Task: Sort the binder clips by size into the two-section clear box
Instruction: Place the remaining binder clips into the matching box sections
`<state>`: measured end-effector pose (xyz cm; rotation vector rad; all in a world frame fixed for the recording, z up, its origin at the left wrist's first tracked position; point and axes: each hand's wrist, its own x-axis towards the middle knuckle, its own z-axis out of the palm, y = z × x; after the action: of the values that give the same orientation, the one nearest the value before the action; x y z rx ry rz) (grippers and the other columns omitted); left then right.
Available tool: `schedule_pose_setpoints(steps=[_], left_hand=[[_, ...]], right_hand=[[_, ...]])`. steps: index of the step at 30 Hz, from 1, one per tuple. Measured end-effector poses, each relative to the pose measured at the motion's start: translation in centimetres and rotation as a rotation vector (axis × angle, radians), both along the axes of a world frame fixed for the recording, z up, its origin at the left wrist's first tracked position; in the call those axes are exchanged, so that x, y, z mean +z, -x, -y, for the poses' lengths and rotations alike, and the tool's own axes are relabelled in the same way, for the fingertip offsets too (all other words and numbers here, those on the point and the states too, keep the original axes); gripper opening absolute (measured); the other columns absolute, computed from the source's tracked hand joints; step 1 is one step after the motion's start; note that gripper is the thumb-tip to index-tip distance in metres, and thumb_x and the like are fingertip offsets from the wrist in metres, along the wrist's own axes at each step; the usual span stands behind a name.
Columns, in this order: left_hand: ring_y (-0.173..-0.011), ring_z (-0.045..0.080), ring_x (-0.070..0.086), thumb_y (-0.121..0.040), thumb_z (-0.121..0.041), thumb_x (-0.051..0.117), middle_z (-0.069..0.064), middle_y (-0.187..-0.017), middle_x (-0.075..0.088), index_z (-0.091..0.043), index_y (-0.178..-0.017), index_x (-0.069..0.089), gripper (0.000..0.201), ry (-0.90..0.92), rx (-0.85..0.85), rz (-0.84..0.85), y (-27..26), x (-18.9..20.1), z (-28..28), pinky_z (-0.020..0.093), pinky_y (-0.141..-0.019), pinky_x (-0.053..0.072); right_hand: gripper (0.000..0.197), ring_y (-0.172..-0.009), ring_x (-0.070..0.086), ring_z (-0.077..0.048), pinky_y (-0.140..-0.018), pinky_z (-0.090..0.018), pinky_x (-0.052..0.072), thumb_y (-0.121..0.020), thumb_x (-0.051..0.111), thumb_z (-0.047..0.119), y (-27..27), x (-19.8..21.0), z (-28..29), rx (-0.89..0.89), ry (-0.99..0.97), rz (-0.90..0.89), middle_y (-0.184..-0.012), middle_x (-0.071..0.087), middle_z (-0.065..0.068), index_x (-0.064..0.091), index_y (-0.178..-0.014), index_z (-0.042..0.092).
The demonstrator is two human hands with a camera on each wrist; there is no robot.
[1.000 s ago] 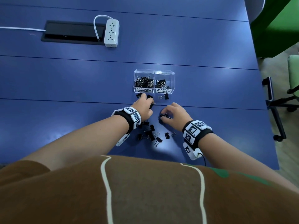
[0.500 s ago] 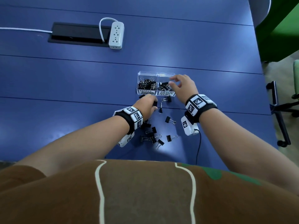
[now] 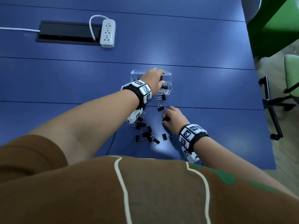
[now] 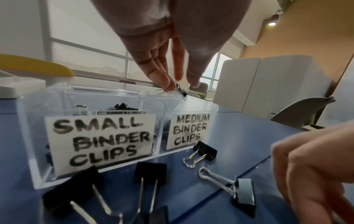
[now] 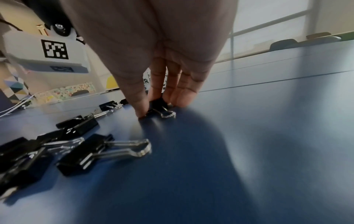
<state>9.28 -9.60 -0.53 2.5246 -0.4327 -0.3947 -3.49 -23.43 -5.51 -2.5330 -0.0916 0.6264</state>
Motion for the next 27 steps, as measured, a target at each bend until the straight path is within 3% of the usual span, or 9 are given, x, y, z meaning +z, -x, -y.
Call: schedule_pose_setpoints(steps=[4,8,11,13,16,18,20,23,27], left_hand=[[-0.102,0.030,0.057,-0.089,-0.017,0.059,0.014,-0.118,0.052,-0.010,-0.117,0.057,0.030,0.005,-0.078,0.048,1.7,-0.8,0.1,0.039,-0.094,0.047],[-0.101,0.032,0.057,-0.087,-0.013,0.058,0.013,-0.111,0.054,-0.009,-0.106,0.061,0.020,-0.101,-0.278,-0.001,4.5,-3.2,0.0,0.043,-0.089,0.049],[-0.107,0.033,0.056,-0.087,-0.015,0.059,0.012,-0.119,0.051,-0.011,-0.119,0.057,0.032,-0.198,-0.359,-0.090,6.1,-5.0,-0.5,0.046,-0.090,0.050],[-0.103,0.034,0.056,-0.087,-0.015,0.060,0.012,-0.120,0.047,-0.010,-0.122,0.054,0.035,-0.241,-0.358,-0.118,6.8,-5.5,-0.8,0.048,-0.086,0.051],[-0.094,0.038,0.058,-0.089,-0.014,0.059,0.015,-0.118,0.045,-0.004,-0.114,0.054,0.027,-0.264,-0.357,-0.125,7.1,-5.6,-1.0,0.047,-0.082,0.051],[-0.096,0.038,0.058,-0.091,-0.018,0.059,0.015,-0.118,0.045,-0.003,-0.112,0.054,0.026,-0.269,-0.346,-0.119,7.1,-5.5,-1.1,0.048,-0.083,0.051],[-0.104,0.034,0.054,-0.092,-0.024,0.058,0.013,-0.118,0.048,-0.006,-0.113,0.054,0.028,-0.275,-0.325,-0.100,7.2,-5.3,-1.4,0.048,-0.087,0.050],[-0.114,0.028,0.047,-0.092,-0.032,0.056,0.009,-0.118,0.055,-0.010,-0.115,0.054,0.032,-0.262,-0.294,-0.035,7.3,-4.9,-1.9,0.043,-0.092,0.047],[-0.108,0.026,0.052,-0.092,-0.036,0.055,0.007,-0.109,0.062,-0.012,-0.115,0.054,0.033,-0.174,-0.163,0.009,7.7,-4.4,-2.8,0.037,-0.087,0.045]], right_hand=[[0.014,-0.080,0.053,-0.018,-0.078,-0.027,0.043,-0.080,0.063,0.019,-0.1,0.5,1.2,-0.219,-0.121,-0.033,-0.096,0.052,-0.003,0.065,-0.092,0.012],[0.020,-0.055,0.054,-0.019,-0.063,-0.028,0.048,-0.082,0.052,0.016,0.4,1.2,1.9,-0.341,-0.273,-0.177,-0.071,0.058,-0.005,0.060,-0.064,0.013],[0.013,-0.060,0.051,-0.016,-0.066,-0.031,0.048,-0.077,0.057,0.017,1.3,1.3,2.1,-0.255,-0.237,-0.170,-0.073,0.055,-0.002,0.057,-0.065,0.013],[0.005,-0.061,0.048,-0.010,-0.064,-0.024,0.043,-0.074,0.065,0.014,2.1,1.4,2.0,-0.158,-0.225,-0.192,-0.072,0.054,0.004,0.061,-0.075,0.016],[0.028,-0.064,0.045,-0.008,-0.061,-0.014,0.038,-0.072,0.072,0.018,3.0,0.8,1.5,0.089,-0.150,-0.149,-0.079,0.046,0.006,0.062,-0.098,0.019],[0.033,-0.067,0.049,-0.015,-0.066,-0.020,0.044,-0.072,0.071,0.019,3.4,0.2,1.2,0.188,-0.100,-0.155,-0.087,0.043,0.004,0.059,-0.103,0.018],[0.025,-0.069,0.052,-0.020,-0.070,-0.031,0.048,-0.073,0.072,0.020,3.3,-0.2,1.0,0.194,-0.091,-0.162,-0.091,0.043,0.002,0.059,-0.094,0.016],[0.018,-0.070,0.051,-0.021,-0.069,-0.032,0.046,-0.073,0.068,0.017,2.3,0.2,0.8,0.119,-0.107,-0.092,-0.087,0.049,0.000,0.051,-0.078,0.018],[0.012,-0.067,0.050,-0.023,-0.064,-0.029,0.040,-0.079,0.057,0.011,-0.2,0.9,0.7,-0.006,-0.091,-0.058,-0.076,0.055,-0.001,0.048,-0.084,0.016]])
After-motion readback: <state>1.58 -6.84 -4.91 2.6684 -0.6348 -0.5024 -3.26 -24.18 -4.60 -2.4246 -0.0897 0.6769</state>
